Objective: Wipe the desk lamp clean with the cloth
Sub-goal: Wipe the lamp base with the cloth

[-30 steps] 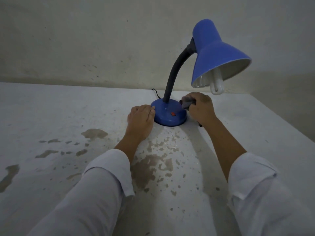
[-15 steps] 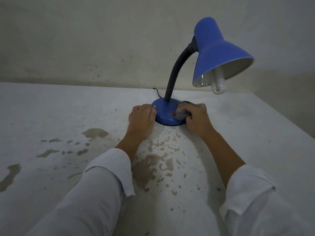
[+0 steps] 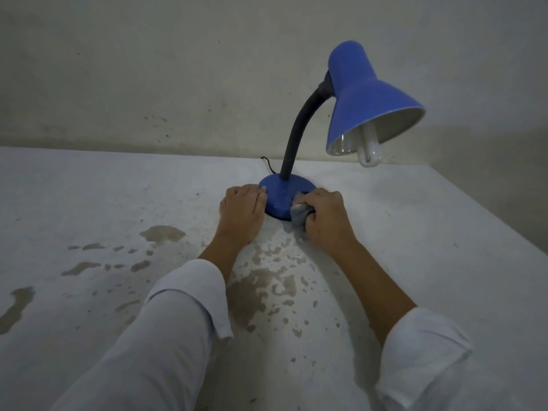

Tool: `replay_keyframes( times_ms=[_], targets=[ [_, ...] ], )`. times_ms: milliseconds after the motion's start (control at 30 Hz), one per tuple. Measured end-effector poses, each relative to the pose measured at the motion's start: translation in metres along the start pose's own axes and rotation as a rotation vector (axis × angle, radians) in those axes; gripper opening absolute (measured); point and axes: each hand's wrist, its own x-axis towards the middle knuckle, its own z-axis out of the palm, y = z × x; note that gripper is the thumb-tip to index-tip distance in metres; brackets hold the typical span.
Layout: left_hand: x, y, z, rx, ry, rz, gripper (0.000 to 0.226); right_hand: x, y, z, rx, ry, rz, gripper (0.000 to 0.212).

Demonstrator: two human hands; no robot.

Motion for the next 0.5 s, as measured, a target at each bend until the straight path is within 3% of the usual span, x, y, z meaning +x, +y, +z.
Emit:
replay_keyframes(
  times_ms=[67, 233, 333, 433, 500],
  targets=[
    [0.0, -0.002, 0.002, -0.01, 0.011, 0.021, 0.043, -0.001, -0.007, -0.012, 0.099, -0.096, 0.022, 0.033],
    [0.001, -0.004, 0.002, -0.029, 0.027, 0.027, 0.042, 0.007, -0.013, 0.0, 0.015, -0.035, -0.083, 0.046],
    [0.002, -0.006, 0.003, -0.041, 0.039, 0.021, 0.042, 0.0, -0.011, 0.01, -0.105, -0.114, -0.068, 0.037],
    [0.001, -0.004, 0.002, -0.037, 0.023, 0.013, 0.042, -0.001, -0.011, -0.004, -0.138, -0.079, -0.073, 0.03],
    [-0.001, -0.002, -0.001, -0.036, 0.02, 0.017, 0.042, 0.005, -0.008, -0.016, -0.09, -0.099, 0.018, 0.028]
  ],
)
